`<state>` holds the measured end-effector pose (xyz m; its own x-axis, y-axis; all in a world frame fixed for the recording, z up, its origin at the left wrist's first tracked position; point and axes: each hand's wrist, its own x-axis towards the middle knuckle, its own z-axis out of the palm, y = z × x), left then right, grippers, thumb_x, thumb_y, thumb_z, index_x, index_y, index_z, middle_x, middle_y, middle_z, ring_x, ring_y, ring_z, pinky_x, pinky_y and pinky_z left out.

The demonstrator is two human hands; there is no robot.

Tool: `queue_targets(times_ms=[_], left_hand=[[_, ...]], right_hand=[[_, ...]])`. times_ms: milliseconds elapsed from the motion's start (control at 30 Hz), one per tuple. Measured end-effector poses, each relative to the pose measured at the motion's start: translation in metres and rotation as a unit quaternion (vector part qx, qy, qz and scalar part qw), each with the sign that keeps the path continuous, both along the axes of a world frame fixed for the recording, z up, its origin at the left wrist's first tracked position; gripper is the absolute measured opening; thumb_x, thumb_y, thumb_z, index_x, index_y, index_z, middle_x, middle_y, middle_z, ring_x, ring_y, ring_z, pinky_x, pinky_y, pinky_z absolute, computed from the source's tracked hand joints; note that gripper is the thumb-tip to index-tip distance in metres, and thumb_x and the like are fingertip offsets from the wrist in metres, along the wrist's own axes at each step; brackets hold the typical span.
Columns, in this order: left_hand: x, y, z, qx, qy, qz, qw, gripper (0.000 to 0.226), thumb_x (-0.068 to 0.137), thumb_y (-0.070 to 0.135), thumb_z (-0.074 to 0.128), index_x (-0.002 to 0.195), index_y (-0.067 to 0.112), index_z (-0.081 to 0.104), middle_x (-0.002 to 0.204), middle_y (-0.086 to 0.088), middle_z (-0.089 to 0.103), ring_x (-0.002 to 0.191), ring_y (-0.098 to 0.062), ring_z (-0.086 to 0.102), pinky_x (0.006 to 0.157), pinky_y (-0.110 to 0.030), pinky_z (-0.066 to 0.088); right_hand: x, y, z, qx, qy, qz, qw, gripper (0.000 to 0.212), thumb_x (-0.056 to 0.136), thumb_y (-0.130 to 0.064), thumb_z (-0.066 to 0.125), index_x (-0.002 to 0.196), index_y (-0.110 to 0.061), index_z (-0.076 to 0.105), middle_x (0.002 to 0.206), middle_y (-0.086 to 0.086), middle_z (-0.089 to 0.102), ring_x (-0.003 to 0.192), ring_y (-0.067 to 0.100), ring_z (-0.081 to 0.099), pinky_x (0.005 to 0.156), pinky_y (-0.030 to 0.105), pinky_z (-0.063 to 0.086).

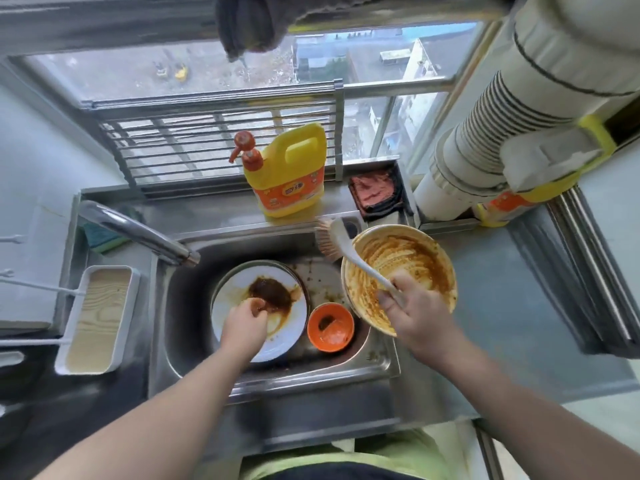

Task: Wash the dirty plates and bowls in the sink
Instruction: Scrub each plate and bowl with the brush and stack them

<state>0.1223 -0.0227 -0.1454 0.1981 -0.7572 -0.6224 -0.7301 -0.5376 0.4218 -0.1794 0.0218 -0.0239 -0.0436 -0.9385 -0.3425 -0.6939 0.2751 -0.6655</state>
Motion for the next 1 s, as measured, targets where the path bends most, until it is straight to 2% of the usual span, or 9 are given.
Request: queue_targets(times_ms=[67, 200, 300, 433, 500, 667, 833, 900, 1000], left_hand=[[0.034, 0.004, -0.012, 0.033, -0.044, 0.029, 0.998, 0.046, 0.102, 0.026, 0.051, 0.146, 0.021, 0.057, 0.142, -0.014, 0.057, 0.117, -0.034, 0.060, 0.100, -0.040, 0.050], [0.067, 0.001, -0.029, 0.063, -0.045, 0.053, 0.996, 0.059, 0.097, 0.015, 0.048, 0.157, 0.017, 0.047, 0.150, -0.015, 0.050, 0.123, -0.037, 0.057, 0.104, -0.043, 0.051], [0.073, -0.005, -0.039, 0.067, -0.020, 0.087, 0.994, 0.064, 0.098, 0.015, 0.048, 0.161, 0.021, 0.038, 0.152, -0.012, 0.046, 0.116, -0.033, 0.058, 0.098, -0.044, 0.055], [0.076, -0.013, -0.049, 0.086, 0.015, 0.163, 0.983, 0.055, 0.102, 0.016, 0.047, 0.157, 0.021, 0.040, 0.136, -0.010, 0.051, 0.106, -0.030, 0.054, 0.089, -0.041, 0.051], [0.078, -0.015, -0.052, 0.099, 0.045, 0.214, 0.971, 0.053, 0.102, 0.017, 0.052, 0.154, 0.017, 0.040, 0.128, -0.008, 0.054, 0.106, -0.029, 0.053, 0.091, -0.041, 0.050], [0.090, -0.023, -0.058, 0.129, 0.074, 0.236, 0.960, 0.046, 0.096, 0.022, 0.052, 0.142, 0.024, 0.054, 0.139, -0.011, 0.052, 0.109, -0.031, 0.055, 0.093, -0.037, 0.051], [0.109, -0.028, -0.133, 0.197, 0.076, 0.219, 0.953, 0.052, 0.078, 0.031, 0.055, 0.128, 0.016, 0.061, 0.136, -0.009, 0.052, 0.105, -0.035, 0.060, 0.096, -0.046, 0.057], [0.106, -0.032, -0.141, 0.195, 0.078, 0.217, 0.953, 0.048, 0.084, 0.029, 0.056, 0.129, 0.012, 0.058, 0.140, -0.012, 0.049, 0.115, -0.040, 0.057, 0.095, -0.046, 0.056], [0.109, -0.032, -0.132, 0.196, 0.085, 0.209, 0.954, 0.079, 0.081, 0.050, 0.056, 0.146, 0.006, 0.053, 0.158, -0.019, 0.043, 0.138, -0.043, 0.048, 0.114, -0.053, 0.044]], right_hand=[[0.050, -0.003, -0.013, 0.061, -0.047, 0.059, 0.995, 0.023, 0.107, -0.041, 0.054, 0.092, -0.028, 0.043, 0.073, -0.003, 0.059, 0.066, 0.017, 0.058, 0.058, 0.039, 0.043], [0.117, -0.020, -0.079, 0.168, -0.016, 0.110, 0.980, 0.026, 0.110, -0.040, 0.048, 0.089, -0.027, 0.040, 0.092, 0.001, 0.056, 0.079, 0.019, 0.053, 0.063, 0.036, 0.040], [0.133, -0.037, -0.123, 0.214, 0.032, 0.097, 0.972, 0.018, 0.110, -0.039, 0.047, 0.099, -0.027, 0.042, 0.110, 0.006, 0.055, 0.084, 0.019, 0.052, 0.067, 0.035, 0.038], [0.141, -0.052, -0.148, 0.268, -0.006, 0.035, 0.963, 0.014, 0.110, -0.038, 0.047, 0.106, -0.025, 0.044, 0.104, 0.004, 0.059, 0.085, 0.018, 0.056, 0.063, 0.033, 0.040], [0.144, -0.053, -0.154, 0.280, -0.017, 0.017, 0.960, 0.014, 0.110, -0.039, 0.047, 0.106, -0.026, 0.046, 0.102, 0.004, 0.060, 0.087, 0.019, 0.059, 0.064, 0.033, 0.042], [0.154, -0.054, -0.164, 0.259, 0.001, 0.012, 0.966, 0.015, 0.109, -0.037, 0.050, 0.116, -0.024, 0.055, 0.112, 0.003, 0.059, 0.090, 0.017, 0.060, 0.065, 0.030, 0.045], [0.168, -0.052, -0.158, 0.246, 0.012, -0.031, 0.969, 0.016, 0.106, -0.018, 0.051, 0.121, -0.024, 0.055, 0.109, 0.002, 0.063, 0.091, 0.018, 0.063, 0.076, 0.034, 0.057], [0.169, -0.051, -0.148, 0.245, 0.001, -0.049, 0.968, 0.021, 0.105, -0.011, 0.046, 0.118, -0.027, 0.052, 0.104, 0.001, 0.063, 0.090, 0.018, 0.062, 0.069, 0.030, 0.052], [0.161, -0.046, -0.134, 0.260, -0.034, -0.076, 0.962, 0.022, 0.102, -0.014, 0.046, 0.111, -0.032, 0.055, 0.102, 0.001, 0.065, 0.090, 0.020, 0.064, 0.068, 0.033, 0.054]])
